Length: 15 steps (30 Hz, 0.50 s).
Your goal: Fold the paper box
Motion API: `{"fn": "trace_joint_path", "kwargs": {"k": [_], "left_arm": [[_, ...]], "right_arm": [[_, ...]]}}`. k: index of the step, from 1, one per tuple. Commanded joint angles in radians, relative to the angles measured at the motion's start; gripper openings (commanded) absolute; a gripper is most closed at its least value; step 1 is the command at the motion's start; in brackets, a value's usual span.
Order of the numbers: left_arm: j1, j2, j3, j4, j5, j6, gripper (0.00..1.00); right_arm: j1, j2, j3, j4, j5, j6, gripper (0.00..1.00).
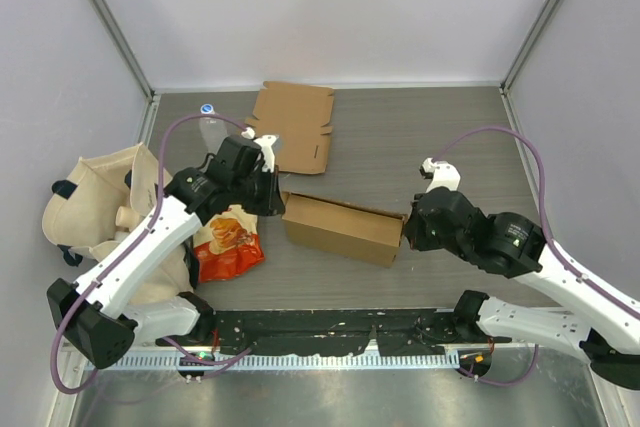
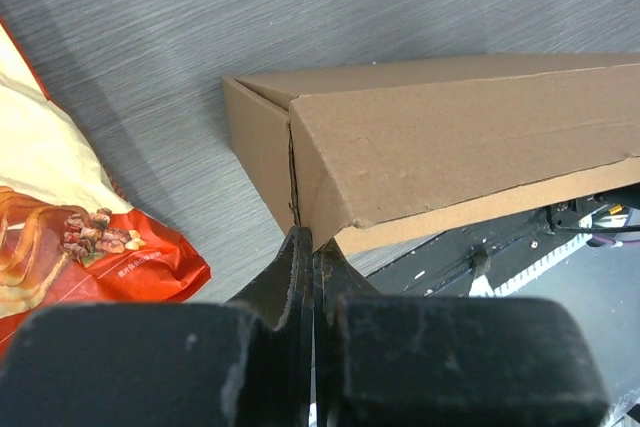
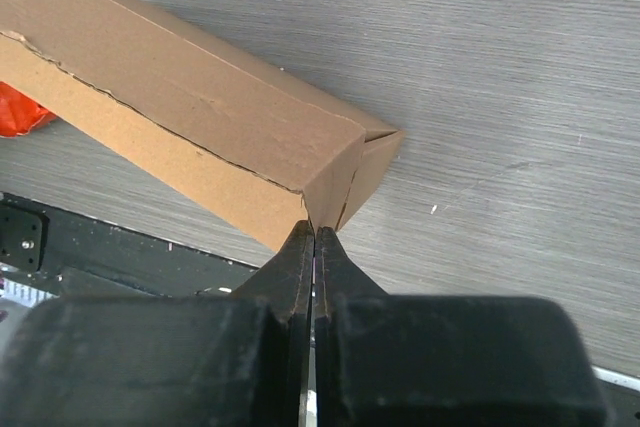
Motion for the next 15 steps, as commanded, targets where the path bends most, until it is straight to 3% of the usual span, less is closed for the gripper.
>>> {"fn": "trace_joint_path", "kwargs": {"k": [1, 15], "left_arm": [[-0.016, 0.006, -0.032, 0.006, -0.001, 0.001, 0.0], [-0.029, 0.008, -0.033, 0.006, -0.012, 0.004, 0.0]], "right_arm": [[-0.026, 0.008, 0.065, 0.027, -0.076, 0.047, 0.01], [-0.214, 0.016, 0.086, 0.037, -0.254, 0.038, 0.01]]}}
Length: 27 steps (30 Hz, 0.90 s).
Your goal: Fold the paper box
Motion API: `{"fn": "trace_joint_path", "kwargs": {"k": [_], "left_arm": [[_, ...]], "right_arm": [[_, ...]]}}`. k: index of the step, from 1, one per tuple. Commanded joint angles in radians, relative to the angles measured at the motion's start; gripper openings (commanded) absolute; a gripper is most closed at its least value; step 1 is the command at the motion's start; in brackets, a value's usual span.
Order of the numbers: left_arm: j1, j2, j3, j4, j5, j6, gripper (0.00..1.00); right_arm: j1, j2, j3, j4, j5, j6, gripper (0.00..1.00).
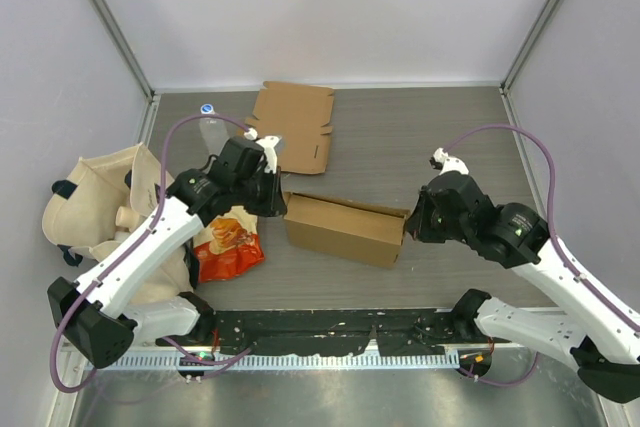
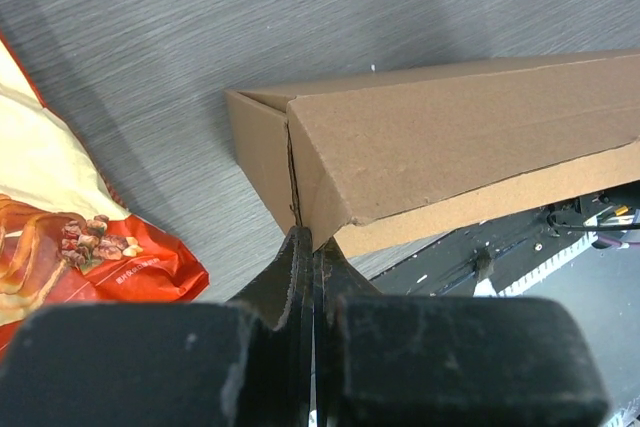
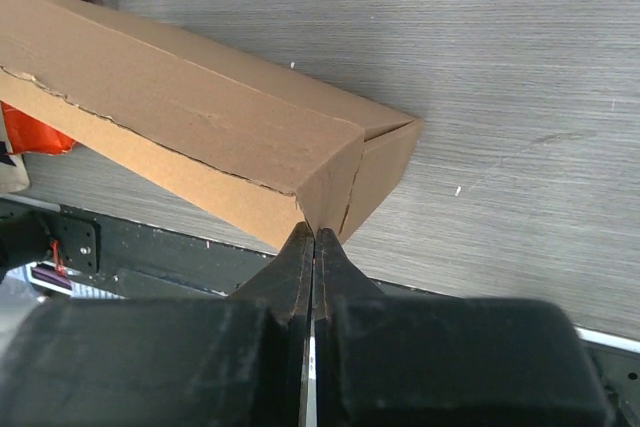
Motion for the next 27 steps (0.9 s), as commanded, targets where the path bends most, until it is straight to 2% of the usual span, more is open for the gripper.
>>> {"fn": "trace_joint_path", "kwargs": {"k": [1, 17, 23, 27], "left_arm": [[-0.014, 0.009, -0.021, -0.017, 0.007, 0.006, 0.0], [-0.048, 0.012, -0.047, -0.017, -0.032, 0.003, 0.0], [-0.051, 0.009, -0.044, -0.017, -0.044, 0.003, 0.0], [-0.051, 0.01, -0.045, -0.018, -0.049, 0.006, 0.0]], "right_arm": [[-0.066, -0.011, 0.049, 0.062, -0.101, 0.009, 0.01], [-0.198, -0.038, -0.006, 0.154, -0.326, 0.049, 0.01], [-0.2, -0.021, -0.007, 0.095, -0.277, -0.052, 0.01], [-0.2, -0.009, 0.006, -0.01, -0.228, -0.141, 0.01]]}}
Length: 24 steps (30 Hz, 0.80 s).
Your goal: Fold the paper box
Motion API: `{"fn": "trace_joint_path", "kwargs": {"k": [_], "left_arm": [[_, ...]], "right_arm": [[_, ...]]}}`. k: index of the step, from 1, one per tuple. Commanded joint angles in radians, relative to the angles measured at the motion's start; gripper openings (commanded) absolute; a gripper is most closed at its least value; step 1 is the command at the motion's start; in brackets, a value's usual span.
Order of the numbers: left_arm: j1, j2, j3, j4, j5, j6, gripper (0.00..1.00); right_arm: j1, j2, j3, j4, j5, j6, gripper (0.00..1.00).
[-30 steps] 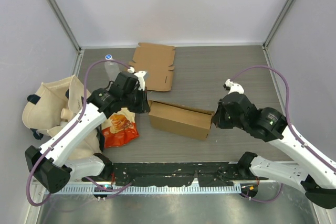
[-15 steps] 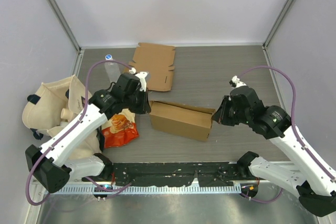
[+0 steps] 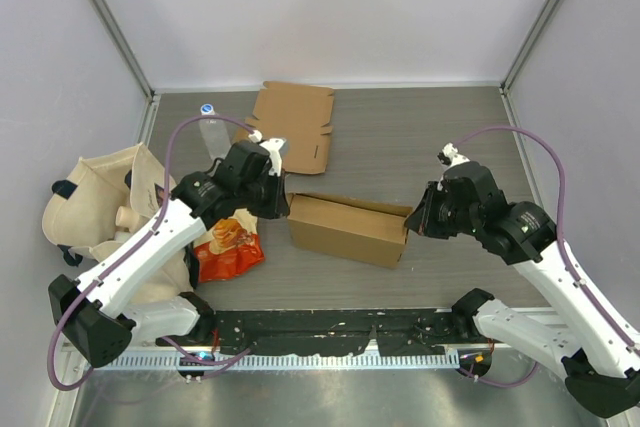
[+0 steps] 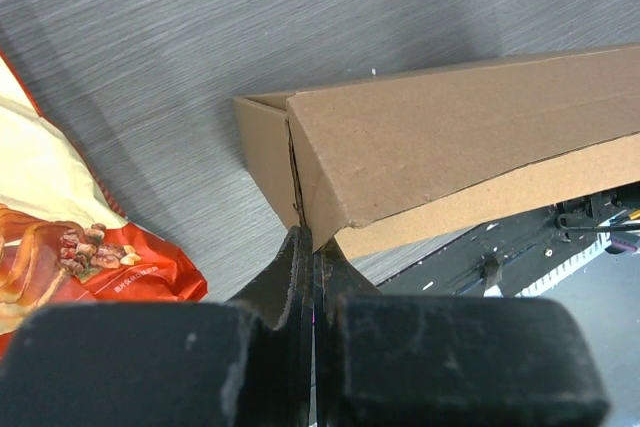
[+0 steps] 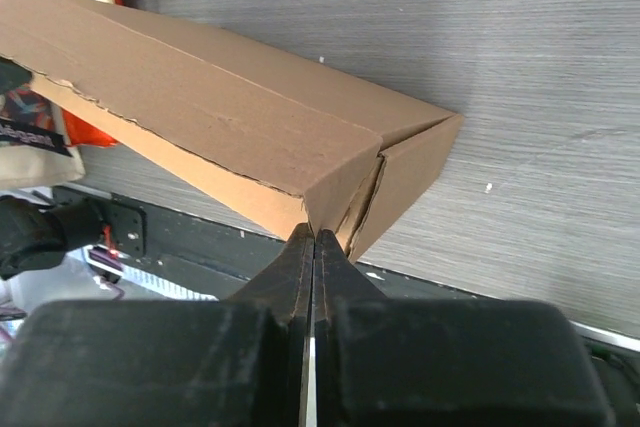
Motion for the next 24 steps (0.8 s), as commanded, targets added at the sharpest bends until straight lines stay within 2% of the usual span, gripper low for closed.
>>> {"fn": "trace_joint_path", "kwargs": {"k": [1, 5, 13, 17, 24], "left_arm": [[-0.009, 0.009, -0.028, -0.05, -0.004, 0.007, 0.0], [-0.009, 0.012, -0.026, -0.061, -0.016, 0.017, 0.0], [-0.009, 0.016, -0.029, -0.062, -0.021, 0.018, 0.0], [-0.009, 0.018, -0.031, -0.068, -0.03, 0.023, 0.0], [-0.009, 0.023, -0.032, -0.067, -0.027, 0.023, 0.0]], "right_arm": [[0.0, 0.014, 0.022, -0.064, 0.05, -0.121, 0.01], [0.0, 0.025, 0.019, -0.088, 0.0, -0.191, 0.01], [-0.002, 0.043, -0.01, -0.105, 0.015, -0.256, 0.01], [0.0, 0.063, 0.056, -0.156, 0.075, -0.283, 0.01], [0.0, 0.069, 0.064, -0.176, 0.05, -0.308, 0.01]]}}
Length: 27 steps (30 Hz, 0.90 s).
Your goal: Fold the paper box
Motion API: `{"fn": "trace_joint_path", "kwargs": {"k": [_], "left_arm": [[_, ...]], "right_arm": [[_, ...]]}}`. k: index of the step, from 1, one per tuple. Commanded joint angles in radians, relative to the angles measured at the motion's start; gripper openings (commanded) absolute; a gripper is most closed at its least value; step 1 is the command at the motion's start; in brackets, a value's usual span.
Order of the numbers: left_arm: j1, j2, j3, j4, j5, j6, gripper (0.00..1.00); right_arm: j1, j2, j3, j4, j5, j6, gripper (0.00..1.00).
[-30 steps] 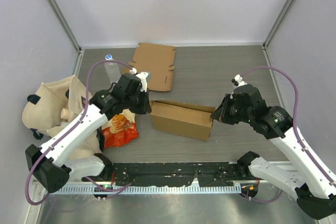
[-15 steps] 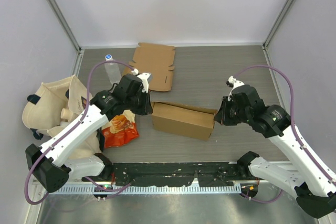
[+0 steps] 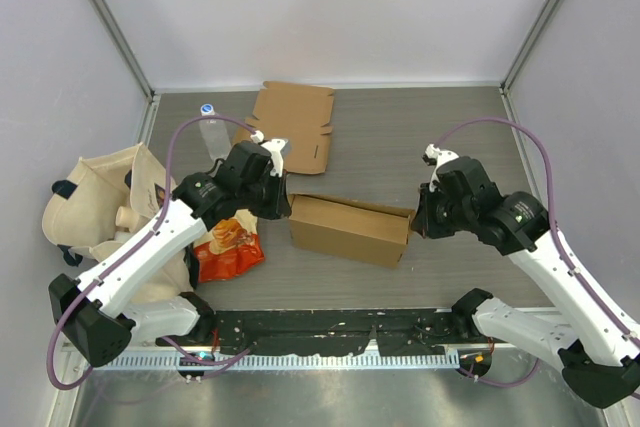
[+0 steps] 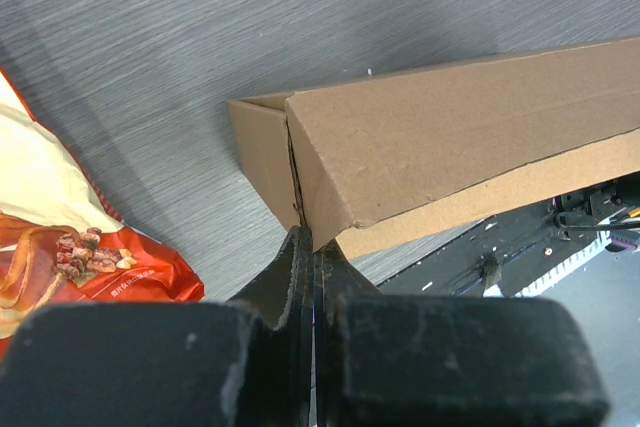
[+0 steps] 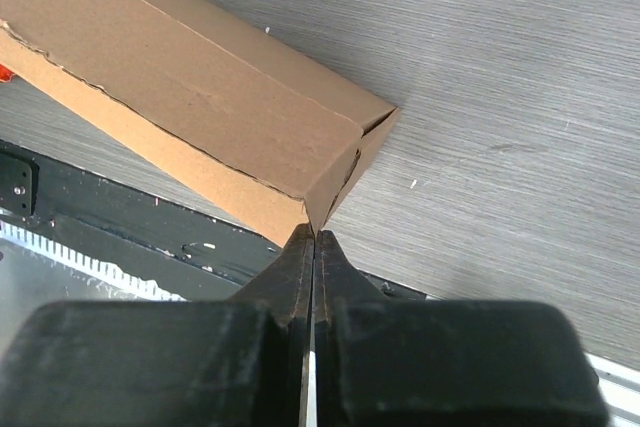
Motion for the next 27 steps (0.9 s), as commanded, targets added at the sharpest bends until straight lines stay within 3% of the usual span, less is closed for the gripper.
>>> {"fn": "trace_joint_path", "kwargs": {"k": [1, 11, 15, 19, 21, 22, 24, 25, 27], "left_arm": [[-0.002, 0.02, -0.03, -0.076, -0.026, 0.02, 0.0], [-0.002, 0.0, -0.059, -0.031, -0.021, -0.003, 0.0], [-0.001, -0.077, -0.188, 0.084, -0.038, -0.044, 0.0], [-0.002, -0.15, -0.262, 0.179, -0.046, -0.084, 0.0], [-0.004, -0.166, -0.271, 0.183, -0.049, -0.087, 0.0], [-0.002, -0.17, -0.274, 0.185, -0.052, -0.087, 0.0], [-0.002, -0.178, -0.268, 0.174, -0.061, -0.084, 0.0], [-0.004, -0.178, -0.266, 0.165, -0.064, -0.078, 0.0], [-0.004, -0.184, -0.27, 0.162, -0.067, -0.078, 0.0]], "right_arm": [[-0.002, -0.002, -0.007, -0.077, 0.0, -0.038, 0.01], [0.0, -0.048, -0.135, 0.09, -0.043, 0.086, 0.01], [0.001, -0.145, -0.239, 0.159, 0.03, 0.094, 0.01], [0.001, -0.212, -0.308, 0.233, 0.007, 0.106, 0.02], [0.0, -0.191, -0.305, 0.227, -0.066, 0.103, 0.22], [0.001, -0.185, -0.269, 0.204, -0.091, 0.098, 0.37], [0.001, -0.186, -0.174, 0.181, -0.164, 0.089, 0.53], [0.001, -0.185, -0.128, 0.126, -0.172, 0.081, 0.66], [0.001, -0.171, -0.036, 0.042, -0.067, 0.081, 0.76]]}}
